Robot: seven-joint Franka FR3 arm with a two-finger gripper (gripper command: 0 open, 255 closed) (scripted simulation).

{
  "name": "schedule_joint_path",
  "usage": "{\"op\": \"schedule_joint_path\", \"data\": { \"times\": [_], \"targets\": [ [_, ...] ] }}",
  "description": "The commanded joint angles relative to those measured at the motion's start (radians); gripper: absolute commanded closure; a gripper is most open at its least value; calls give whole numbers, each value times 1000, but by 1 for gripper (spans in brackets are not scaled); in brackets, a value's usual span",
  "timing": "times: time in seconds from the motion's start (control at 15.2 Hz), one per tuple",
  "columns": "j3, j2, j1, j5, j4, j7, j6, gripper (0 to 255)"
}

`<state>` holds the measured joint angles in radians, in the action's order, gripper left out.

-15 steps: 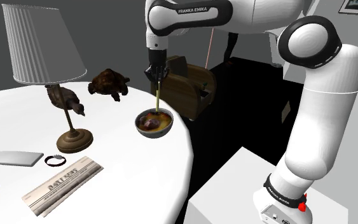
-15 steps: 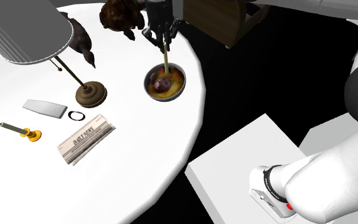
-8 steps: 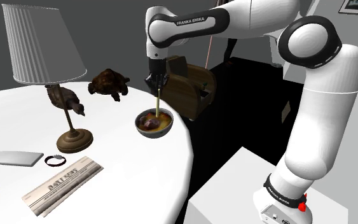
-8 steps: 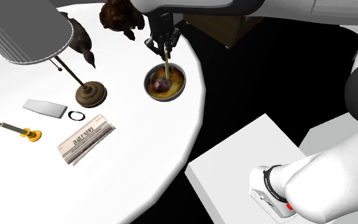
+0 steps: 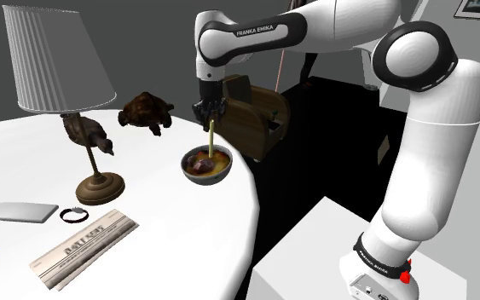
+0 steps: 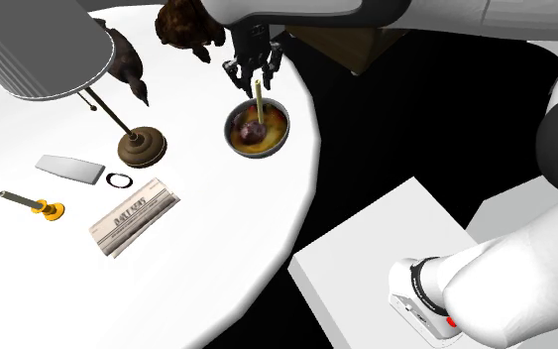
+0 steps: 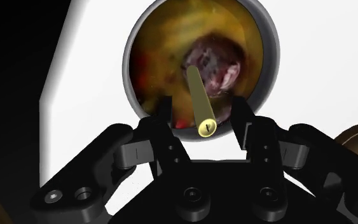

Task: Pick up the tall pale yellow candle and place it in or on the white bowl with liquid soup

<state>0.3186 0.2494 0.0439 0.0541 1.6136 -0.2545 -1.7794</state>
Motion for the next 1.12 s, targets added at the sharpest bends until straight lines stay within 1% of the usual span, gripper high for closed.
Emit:
{"op": "schedule_joint_path", "data": {
  "times": [0.0,0.26,0.53,1.06],
  "targets": [
    [0,0,0,0,0,0,0,0],
    [0,0,0,0,0,0,0,0],
    [2,12,-6,2,-143,-1,132,0],
    [2,12,-6,2,-143,-1,132,0]
  ]
}}
